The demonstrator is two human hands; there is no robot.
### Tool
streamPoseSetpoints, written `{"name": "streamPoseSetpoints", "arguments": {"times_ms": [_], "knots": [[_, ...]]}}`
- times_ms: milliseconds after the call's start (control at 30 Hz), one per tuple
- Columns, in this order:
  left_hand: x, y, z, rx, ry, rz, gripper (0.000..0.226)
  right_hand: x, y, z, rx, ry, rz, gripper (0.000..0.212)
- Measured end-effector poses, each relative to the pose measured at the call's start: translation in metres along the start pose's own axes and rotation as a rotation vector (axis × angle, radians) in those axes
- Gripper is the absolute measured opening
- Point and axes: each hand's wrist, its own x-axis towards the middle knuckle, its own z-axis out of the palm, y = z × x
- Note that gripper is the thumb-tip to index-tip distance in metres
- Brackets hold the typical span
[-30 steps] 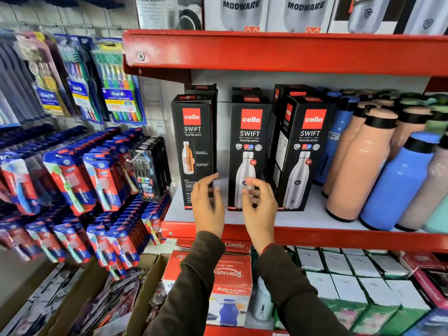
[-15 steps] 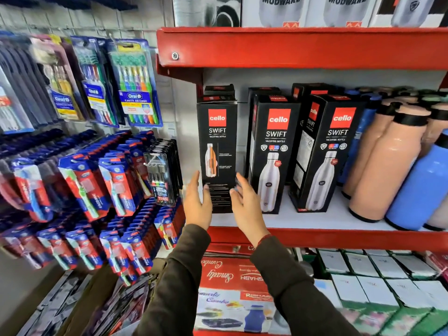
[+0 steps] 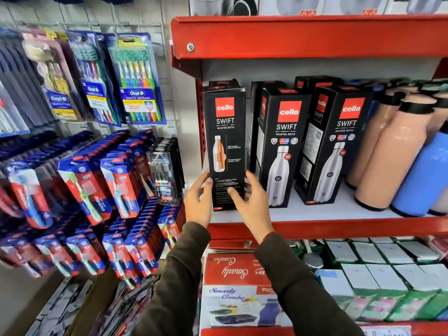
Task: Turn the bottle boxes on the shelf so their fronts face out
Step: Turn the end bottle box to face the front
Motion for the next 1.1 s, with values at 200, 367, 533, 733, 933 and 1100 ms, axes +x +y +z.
{"name": "streamPoseSetpoints", "arguments": {"times_ms": [200, 367, 533, 733, 933, 1100], "knots": [[-0.007, 0.008, -0.002, -0.076, 0.092, 0.034, 0.035, 0.005, -0.013, 0.001, 0.001, 0.018, -0.041, 0.084], [-0.017, 0.004, 0.002, -0.046, 0.168, 0.130, 0.030, 0.006, -0.016, 0.001, -0.056, 0.074, -0.079, 0.088], [0.000, 0.003, -0.002, 0.053, 0.172, 0.178, 0.037, 0.014, -0.018, -0.002, -0.052, 0.060, -0.062, 0.086], [0.028, 0.002, -0.014, 0.076, -0.056, 0.050, 0.042, 0.020, -0.018, -0.002, -0.041, -0.119, -0.027, 0.096], [0.022, -0.005, -0.016, 0.098, -0.037, 0.081, 0.038, 0.018, -0.007, -0.002, -0.101, -0.240, -0.009, 0.090], [0.019, -0.006, -0.009, 0.094, -0.027, 0.101, 0.039, 0.022, -0.004, -0.004, -0.145, -0.229, -0.025, 0.075]]}}
